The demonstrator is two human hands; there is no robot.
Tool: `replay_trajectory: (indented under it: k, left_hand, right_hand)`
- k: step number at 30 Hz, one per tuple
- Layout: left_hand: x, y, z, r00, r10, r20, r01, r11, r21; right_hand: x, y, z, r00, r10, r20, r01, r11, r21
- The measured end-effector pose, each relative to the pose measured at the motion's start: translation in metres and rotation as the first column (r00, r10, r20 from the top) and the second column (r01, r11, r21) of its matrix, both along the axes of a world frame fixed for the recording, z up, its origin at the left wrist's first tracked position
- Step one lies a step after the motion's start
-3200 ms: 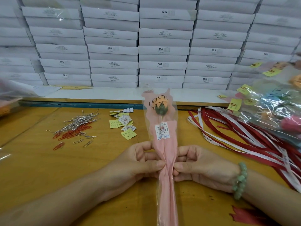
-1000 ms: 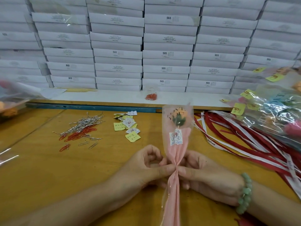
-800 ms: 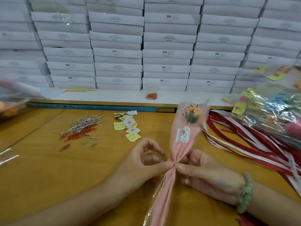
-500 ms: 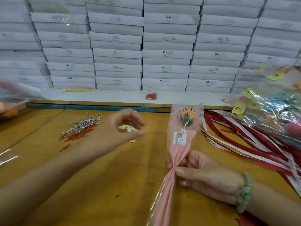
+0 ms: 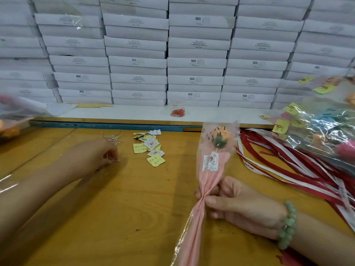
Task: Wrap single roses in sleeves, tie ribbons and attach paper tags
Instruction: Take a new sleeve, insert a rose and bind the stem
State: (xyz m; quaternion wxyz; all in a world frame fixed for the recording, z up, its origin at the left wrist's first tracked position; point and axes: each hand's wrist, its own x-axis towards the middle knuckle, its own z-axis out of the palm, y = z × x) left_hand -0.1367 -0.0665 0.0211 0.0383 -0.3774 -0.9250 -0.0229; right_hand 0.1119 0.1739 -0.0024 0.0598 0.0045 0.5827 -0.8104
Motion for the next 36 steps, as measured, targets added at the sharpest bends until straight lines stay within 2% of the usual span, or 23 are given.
replay_trajectory:
  k: [3,8,11,14,17,26,29,33,36]
  left_hand:
    - [0.0,0.0,-0.003,0.997,-0.012,-0.075,0.011,1.0,-0.009]
    - [-0.001,0.0,-0.005,0.994,-0.006,-0.113,0.007,1.0,0.012]
    - [0.0,0.0,-0.003,0.99,0.019,-0.139,0.004,0.986,0.164]
    - [0.006,0.002,0.001,0.991,0.02,-0.136,0.037,0.914,0.405]
    - [0.012,0.008,0.007,0.989,-0.026,-0.145,0.101,0.836,0.539]
    - [0.066,0.037,0.024,0.978,-0.199,-0.067,0.185,0.663,0.726]
    - [0.098,0.047,0.026,0.933,-0.343,-0.112,0.316,0.626,0.713]
    - [0.135,0.058,0.021,0.817,-0.564,-0.124,0.477,0.538,0.695]
    - [0.15,0.063,0.013,0.733,-0.651,-0.195,0.599,0.483,0.638]
  right_hand:
    - [0.0,0.0,0.0,1.0,-0.007,0.0,0.007,1.0,-0.006]
    - [-0.001,-0.001,0.0,1.0,0.01,-0.019,-0.01,1.0,0.017]
    - [-0.001,-0.001,0.0,1.0,0.016,-0.017,-0.016,1.0,0.018]
    - [-0.001,0.0,0.0,1.0,0.015,-0.017,-0.015,1.0,0.013]
    - [-0.001,0.0,0.001,0.999,0.018,-0.026,-0.018,1.0,0.002]
    - [-0.001,0.0,0.0,1.0,-0.005,-0.01,0.004,1.0,-0.028]
    - [-0.001,0.001,-0.001,1.0,-0.015,0.002,0.015,0.999,-0.029]
    - [-0.001,0.0,-0.001,1.0,-0.008,-0.012,0.008,1.0,-0.03]
    - [-0.001,0.0,-0.002,1.0,-0.01,-0.022,0.009,0.999,-0.039]
